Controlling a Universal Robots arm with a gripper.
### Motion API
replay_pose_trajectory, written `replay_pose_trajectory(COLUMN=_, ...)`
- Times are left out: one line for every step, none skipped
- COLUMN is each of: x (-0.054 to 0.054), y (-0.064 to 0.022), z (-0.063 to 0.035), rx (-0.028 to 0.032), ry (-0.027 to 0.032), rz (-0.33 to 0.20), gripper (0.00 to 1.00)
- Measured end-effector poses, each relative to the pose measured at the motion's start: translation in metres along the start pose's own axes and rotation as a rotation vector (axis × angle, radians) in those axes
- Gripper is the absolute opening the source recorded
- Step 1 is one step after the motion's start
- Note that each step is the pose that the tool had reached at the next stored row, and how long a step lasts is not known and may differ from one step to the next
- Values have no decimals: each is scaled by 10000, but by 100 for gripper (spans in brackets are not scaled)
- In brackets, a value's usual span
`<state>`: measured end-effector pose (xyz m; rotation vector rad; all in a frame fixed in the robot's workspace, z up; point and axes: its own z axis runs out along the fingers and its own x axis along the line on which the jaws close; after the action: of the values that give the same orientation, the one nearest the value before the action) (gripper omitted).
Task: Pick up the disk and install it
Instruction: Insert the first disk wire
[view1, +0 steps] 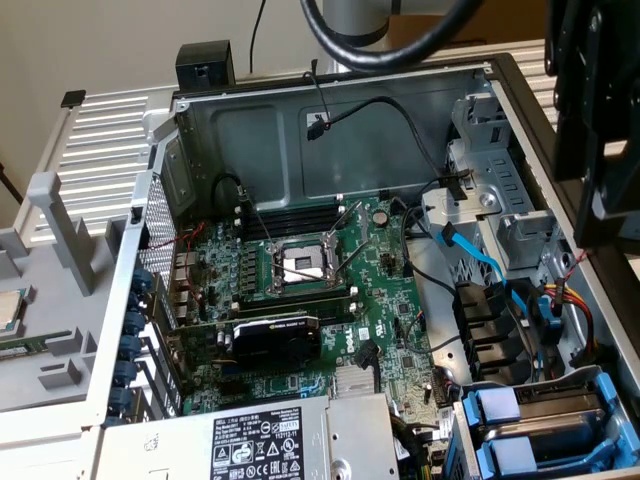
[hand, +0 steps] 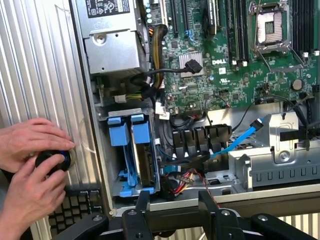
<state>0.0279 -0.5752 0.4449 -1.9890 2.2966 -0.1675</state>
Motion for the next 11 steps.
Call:
replay_pose_trajectory(x=-7, y=-9, z=4, rx=-3, ry=4, rz=22, gripper=51)
replay_pose_trajectory(x=-14, y=-18, z=8, rx=-6, ry=8, rz=43, gripper=51)
replay_pose_trajectory(x=-20, y=-26, z=12, rx=-9, ry=11, rz=64, gripper=51)
replay_pose_trajectory(x=-26, y=-34, z=16, rx=-12, ry=14, rz=86, gripper=51)
replay_pose_trajectory(x=-33, y=-43, z=19, rx=-15, ry=18, rz=108, gripper=51)
replay_pose_trajectory(x=-39, y=-52, z=23, rx=-18, ry=22, rz=128, gripper=51)
replay_pose_trajectory(x=-46, y=-60, z=27, rx=-21, ry=25, rz=150, gripper=51)
replay_pose_trajectory(x=-52, y=-69, z=31, rx=-24, ry=30, rz=170, gripper=51)
replay_pose_trajectory(x=-59, y=-77, z=36, rx=-29, ry=32, rz=193, gripper=51)
replay_pose_trajectory(x=-65, y=-84, z=40, rx=-34, ry=37, rz=217, gripper=51)
replay_pose_trajectory(x=-71, y=-90, z=45, rx=-39, ry=41, rz=243, gripper=51)
